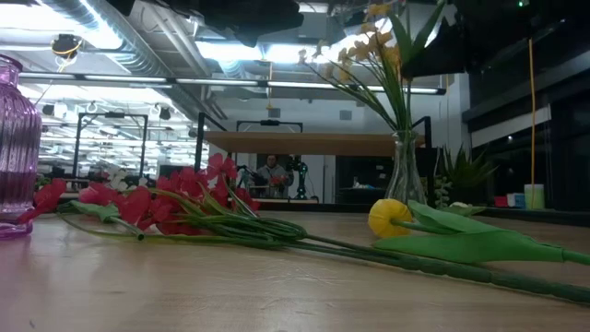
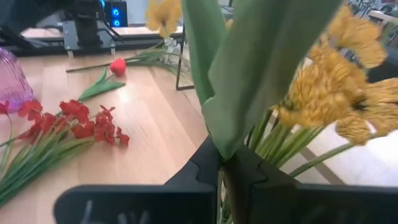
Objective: Pick and place flowers into a vace then onto a shelf
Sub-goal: Put the pink flower into the transparent vase, then put the yellow flower into the transparent vase
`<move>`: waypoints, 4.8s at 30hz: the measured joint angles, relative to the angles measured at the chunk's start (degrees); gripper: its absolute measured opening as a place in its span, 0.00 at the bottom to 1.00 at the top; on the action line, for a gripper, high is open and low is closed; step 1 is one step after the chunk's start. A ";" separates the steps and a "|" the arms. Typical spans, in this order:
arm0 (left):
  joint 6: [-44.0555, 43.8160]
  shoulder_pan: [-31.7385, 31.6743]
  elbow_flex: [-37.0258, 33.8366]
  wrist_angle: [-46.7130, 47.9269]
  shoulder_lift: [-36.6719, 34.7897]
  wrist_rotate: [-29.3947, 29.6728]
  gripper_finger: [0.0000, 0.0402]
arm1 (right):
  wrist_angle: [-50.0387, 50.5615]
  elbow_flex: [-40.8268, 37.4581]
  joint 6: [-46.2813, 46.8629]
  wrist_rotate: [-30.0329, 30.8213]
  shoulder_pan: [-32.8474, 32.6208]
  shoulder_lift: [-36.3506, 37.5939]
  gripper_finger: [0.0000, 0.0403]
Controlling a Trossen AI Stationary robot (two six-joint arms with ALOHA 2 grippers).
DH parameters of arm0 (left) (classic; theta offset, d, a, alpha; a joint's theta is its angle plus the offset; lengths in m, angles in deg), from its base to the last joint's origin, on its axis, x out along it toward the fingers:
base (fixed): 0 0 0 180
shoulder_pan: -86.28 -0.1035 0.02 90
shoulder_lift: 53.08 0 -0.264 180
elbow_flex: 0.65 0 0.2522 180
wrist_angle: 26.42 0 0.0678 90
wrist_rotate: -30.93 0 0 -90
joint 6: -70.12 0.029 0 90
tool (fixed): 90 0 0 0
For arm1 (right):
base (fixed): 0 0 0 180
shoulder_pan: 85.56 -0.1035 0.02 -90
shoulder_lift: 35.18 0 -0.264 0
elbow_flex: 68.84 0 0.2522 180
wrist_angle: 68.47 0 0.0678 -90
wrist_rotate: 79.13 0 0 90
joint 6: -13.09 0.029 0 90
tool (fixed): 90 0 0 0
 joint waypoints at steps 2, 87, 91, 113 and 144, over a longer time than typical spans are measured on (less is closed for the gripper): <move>0.00 0.00 0.02 0.00 0.00 0.00 0.25 | 0.00 0.00 -0.13 0.01 0.00 -0.76 0.03; -0.09 0.00 0.00 9.20 -1.05 7.23 0.25 | 9.90 4.13 7.59 -12.19 -13.71 5.34 0.00; 2.02 -0.10 0.00 9.35 -1.08 7.23 0.22 | 9.97 4.17 8.83 -12.20 -13.70 4.45 0.00; 3.27 -3.52 -5.29 13.84 -11.13 4.60 0.01 | 35.34 25.62 26.02 -15.22 -17.11 -15.85 0.00; 3.41 -6.64 -20.59 -2.39 -26.93 4.90 0.04 | 52.91 45.18 55.91 -23.74 -19.82 -41.61 0.15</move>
